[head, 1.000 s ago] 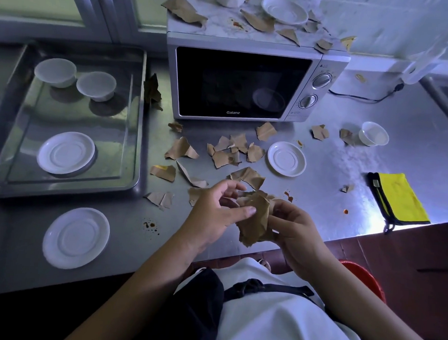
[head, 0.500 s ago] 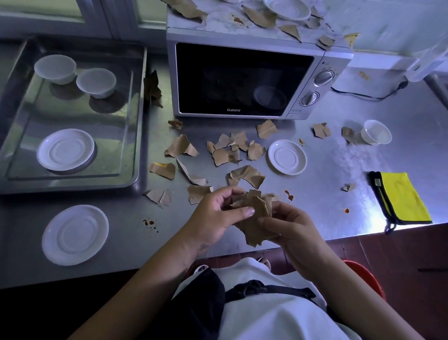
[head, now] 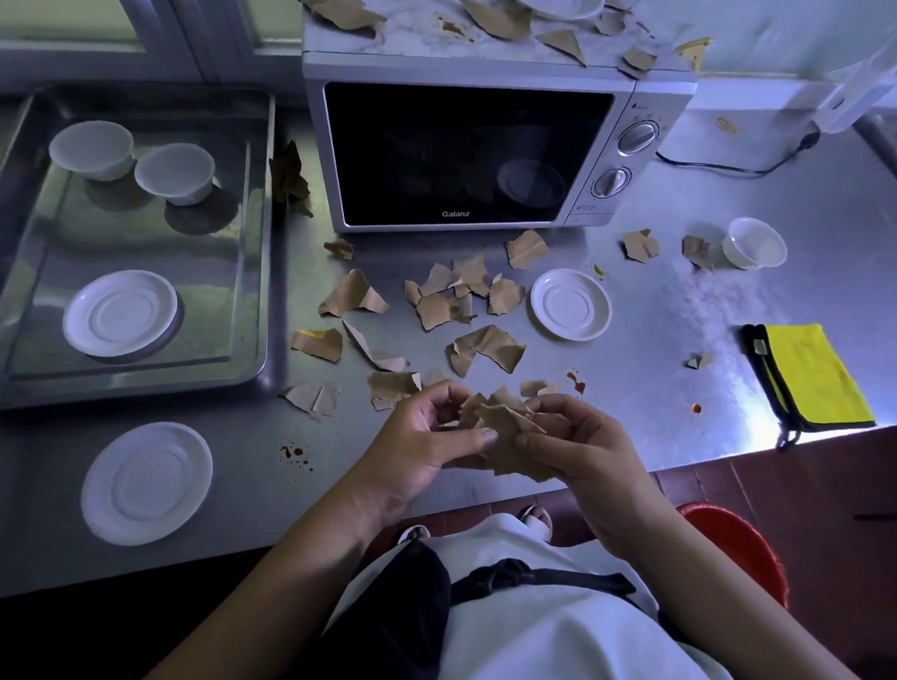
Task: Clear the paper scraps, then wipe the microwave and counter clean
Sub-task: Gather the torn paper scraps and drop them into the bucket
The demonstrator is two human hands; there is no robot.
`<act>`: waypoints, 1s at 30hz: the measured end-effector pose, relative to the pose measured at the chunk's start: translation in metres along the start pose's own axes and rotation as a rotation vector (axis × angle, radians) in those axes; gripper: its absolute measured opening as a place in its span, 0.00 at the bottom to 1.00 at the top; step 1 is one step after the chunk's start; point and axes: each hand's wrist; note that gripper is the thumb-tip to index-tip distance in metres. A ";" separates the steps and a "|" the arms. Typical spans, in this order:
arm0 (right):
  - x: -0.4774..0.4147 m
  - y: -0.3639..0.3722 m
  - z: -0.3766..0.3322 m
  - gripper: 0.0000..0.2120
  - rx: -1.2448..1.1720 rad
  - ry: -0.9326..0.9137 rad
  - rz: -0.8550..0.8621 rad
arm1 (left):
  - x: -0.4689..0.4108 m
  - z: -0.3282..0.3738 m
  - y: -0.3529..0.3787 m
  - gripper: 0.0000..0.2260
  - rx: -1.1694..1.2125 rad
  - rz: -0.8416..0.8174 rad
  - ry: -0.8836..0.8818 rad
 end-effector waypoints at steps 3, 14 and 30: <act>-0.001 -0.001 -0.001 0.14 -0.047 -0.011 -0.029 | -0.001 -0.001 -0.001 0.10 -0.006 0.036 0.005; 0.001 -0.005 0.000 0.07 -0.005 -0.029 0.001 | 0.001 -0.003 -0.007 0.09 -0.006 -0.042 0.038; -0.003 -0.017 0.009 0.09 0.041 0.011 0.201 | -0.040 0.001 -0.154 0.16 -1.194 0.610 -0.038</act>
Point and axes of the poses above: each hand's wrist, its own x-axis away from the middle knuckle, its own y-axis out of the palm, z = x × y, and after that the axes turned 10 degrees about z, right-handed
